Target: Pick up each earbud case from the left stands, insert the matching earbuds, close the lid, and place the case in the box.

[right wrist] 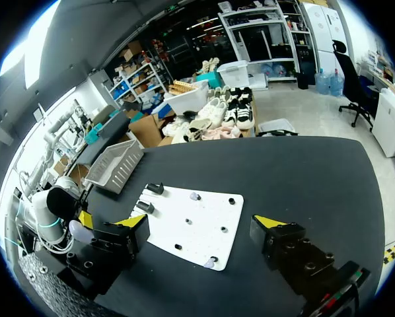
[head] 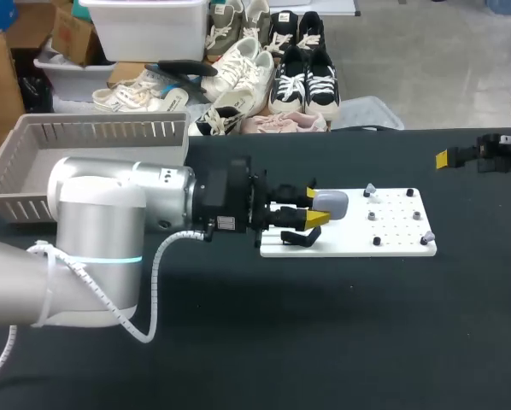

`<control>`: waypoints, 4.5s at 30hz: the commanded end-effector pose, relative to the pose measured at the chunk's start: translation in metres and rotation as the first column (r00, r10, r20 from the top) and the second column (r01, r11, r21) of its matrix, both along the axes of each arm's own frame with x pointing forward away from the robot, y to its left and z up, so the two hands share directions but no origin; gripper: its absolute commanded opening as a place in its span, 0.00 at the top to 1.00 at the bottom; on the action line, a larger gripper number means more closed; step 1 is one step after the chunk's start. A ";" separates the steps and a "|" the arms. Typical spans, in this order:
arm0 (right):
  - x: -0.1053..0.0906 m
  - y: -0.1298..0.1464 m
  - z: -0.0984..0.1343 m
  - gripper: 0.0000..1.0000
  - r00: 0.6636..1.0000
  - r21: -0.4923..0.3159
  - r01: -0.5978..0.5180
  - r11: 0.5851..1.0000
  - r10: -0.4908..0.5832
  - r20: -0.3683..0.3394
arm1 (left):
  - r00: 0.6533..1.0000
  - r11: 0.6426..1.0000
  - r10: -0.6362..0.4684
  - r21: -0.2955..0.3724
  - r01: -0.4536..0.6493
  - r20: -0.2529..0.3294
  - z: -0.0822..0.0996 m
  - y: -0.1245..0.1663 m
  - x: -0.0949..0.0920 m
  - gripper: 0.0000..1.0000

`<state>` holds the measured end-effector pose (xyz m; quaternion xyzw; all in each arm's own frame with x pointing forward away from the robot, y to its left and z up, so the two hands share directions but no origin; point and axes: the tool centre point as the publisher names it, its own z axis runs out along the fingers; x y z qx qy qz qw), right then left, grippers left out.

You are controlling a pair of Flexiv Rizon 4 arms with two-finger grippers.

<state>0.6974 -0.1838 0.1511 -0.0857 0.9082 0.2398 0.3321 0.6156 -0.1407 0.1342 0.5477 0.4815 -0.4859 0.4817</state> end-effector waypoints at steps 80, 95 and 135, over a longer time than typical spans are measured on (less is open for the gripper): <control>-0.090 0.149 -0.022 0.00 0.936 -0.139 -0.350 0.926 0.342 -0.080 | 0.999 1.000 -0.029 0.004 0.029 0.040 -0.029 -0.017 0.014 1.00; -0.075 0.152 -0.028 0.00 0.942 -0.154 -0.333 0.930 0.320 -0.102 | 0.999 1.000 -0.029 0.004 0.029 0.040 -0.029 -0.017 0.014 1.00; -0.057 0.151 -0.018 0.00 0.954 -0.164 -0.297 0.941 0.284 -0.098 | 0.999 1.000 -0.029 0.004 0.029 0.040 -0.029 -0.017 0.014 1.00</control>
